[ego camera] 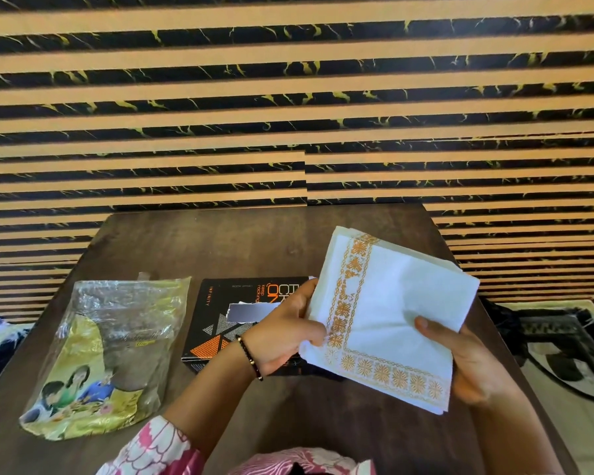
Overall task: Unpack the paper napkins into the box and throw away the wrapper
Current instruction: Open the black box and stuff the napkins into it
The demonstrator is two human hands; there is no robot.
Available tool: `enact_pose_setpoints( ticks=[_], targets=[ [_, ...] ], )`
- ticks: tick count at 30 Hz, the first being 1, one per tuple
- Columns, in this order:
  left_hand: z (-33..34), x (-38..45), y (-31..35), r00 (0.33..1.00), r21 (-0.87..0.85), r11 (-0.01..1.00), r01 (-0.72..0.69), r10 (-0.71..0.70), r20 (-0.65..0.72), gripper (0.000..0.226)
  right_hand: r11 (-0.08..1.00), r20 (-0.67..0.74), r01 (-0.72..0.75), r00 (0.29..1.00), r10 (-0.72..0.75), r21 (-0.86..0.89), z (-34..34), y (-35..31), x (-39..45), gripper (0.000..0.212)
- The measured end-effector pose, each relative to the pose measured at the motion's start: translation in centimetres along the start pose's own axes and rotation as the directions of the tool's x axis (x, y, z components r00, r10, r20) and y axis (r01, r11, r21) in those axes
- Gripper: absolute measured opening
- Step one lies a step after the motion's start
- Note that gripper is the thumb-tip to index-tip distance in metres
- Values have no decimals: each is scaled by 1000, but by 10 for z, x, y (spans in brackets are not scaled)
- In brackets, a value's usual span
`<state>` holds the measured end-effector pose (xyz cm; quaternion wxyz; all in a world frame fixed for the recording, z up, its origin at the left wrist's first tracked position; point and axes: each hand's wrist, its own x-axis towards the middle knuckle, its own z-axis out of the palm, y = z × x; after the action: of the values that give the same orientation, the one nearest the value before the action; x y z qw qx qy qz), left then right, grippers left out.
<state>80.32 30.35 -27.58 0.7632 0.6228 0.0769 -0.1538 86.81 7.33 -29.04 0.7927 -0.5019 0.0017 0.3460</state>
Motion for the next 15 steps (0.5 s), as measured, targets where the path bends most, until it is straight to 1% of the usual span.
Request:
enact_pose_setpoints(
  ticks=[2, 5, 10, 13, 15],
  targets=[
    [-1, -1, 1, 999, -43, 999, 0, 1, 33, 77, 1000, 22, -7, 1000, 7, -21, 0, -2, -1, 95],
    [-5, -2, 0, 997, -88, 996, 31, -25, 76, 67, 1000, 45, -14, 999, 15, -23, -1, -2, -1, 92],
    [-12, -2, -6, 993, -163, 983, 83, -68, 94, 58, 1000, 50, 8, 999, -9, 22, 2, 1, 2, 87],
    [-15, -1, -9, 994, -211, 975, 73, -54, 95, 51, 998, 70, 3, 998, -7, 56, 2, 1, 2, 89],
    [-16, 0, -10, 995, -267, 962, 46, -21, 97, 44, 995, 81, 30, 996, -38, 97, 1, 2, 2, 88]
  ],
)
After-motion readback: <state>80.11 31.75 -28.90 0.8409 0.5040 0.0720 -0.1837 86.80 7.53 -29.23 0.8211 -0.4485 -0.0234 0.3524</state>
